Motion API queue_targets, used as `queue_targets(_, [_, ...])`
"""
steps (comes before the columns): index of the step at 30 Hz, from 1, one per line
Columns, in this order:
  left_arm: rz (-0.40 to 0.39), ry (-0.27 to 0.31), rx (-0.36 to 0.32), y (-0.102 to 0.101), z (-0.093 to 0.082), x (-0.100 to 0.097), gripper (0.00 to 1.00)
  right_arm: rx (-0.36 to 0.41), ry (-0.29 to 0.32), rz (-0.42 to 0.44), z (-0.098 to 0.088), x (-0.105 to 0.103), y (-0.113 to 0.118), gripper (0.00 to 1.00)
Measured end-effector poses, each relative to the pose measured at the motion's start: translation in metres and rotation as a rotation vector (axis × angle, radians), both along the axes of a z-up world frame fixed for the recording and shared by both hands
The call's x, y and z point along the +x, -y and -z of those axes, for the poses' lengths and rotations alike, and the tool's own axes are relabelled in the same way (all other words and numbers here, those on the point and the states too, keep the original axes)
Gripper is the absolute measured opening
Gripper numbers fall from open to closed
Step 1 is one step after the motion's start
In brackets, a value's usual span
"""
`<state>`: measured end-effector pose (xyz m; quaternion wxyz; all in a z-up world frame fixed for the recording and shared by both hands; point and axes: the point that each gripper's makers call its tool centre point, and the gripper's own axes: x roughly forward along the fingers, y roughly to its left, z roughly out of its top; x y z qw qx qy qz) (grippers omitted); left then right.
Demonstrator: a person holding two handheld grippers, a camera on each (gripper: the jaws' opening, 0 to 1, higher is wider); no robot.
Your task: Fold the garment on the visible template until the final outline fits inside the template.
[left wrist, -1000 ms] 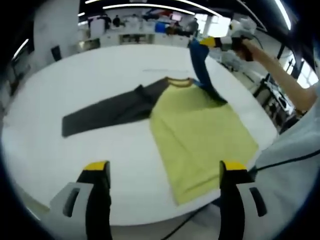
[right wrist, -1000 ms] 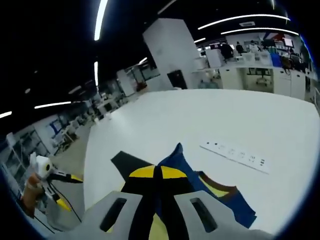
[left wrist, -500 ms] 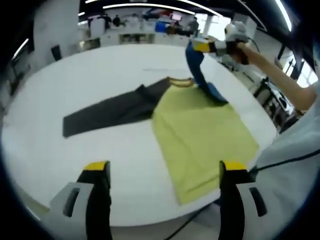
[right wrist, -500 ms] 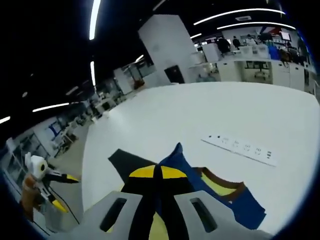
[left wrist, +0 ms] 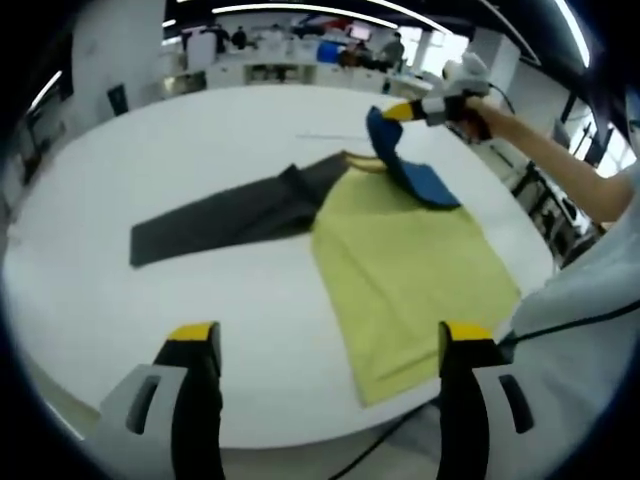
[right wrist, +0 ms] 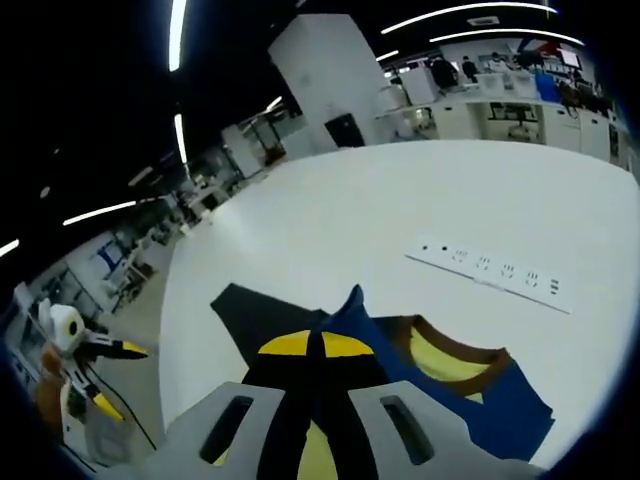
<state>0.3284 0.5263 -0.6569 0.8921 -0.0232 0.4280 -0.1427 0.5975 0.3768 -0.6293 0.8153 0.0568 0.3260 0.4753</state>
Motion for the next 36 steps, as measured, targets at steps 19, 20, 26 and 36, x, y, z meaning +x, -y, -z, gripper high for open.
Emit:
queue_targets(19, [-0.002, -0.009, -0.016, 0.002, 0.006, 0.004, 0.86, -0.026, -0.089, 0.007, 0.046, -0.005, -0.011, 0.02])
queue_targets(20, [-0.001, -0.01, -0.017, 0.003, 0.006, 0.004, 0.86, -0.024, -0.094, 0.007, 0.048, -0.005, -0.013, 0.02])
queue_targets(26, [-0.005, -0.013, -0.02, 0.002, 0.008, 0.004, 0.85, -0.02, -0.109, 0.007, 0.056, -0.006, -0.022, 0.02])
queue_targets(36, [-0.003, -0.025, -0.021, -0.001, 0.01, 0.003, 0.85, -0.02, -0.138, 0.013, 0.072, -0.005, -0.04, 0.03])
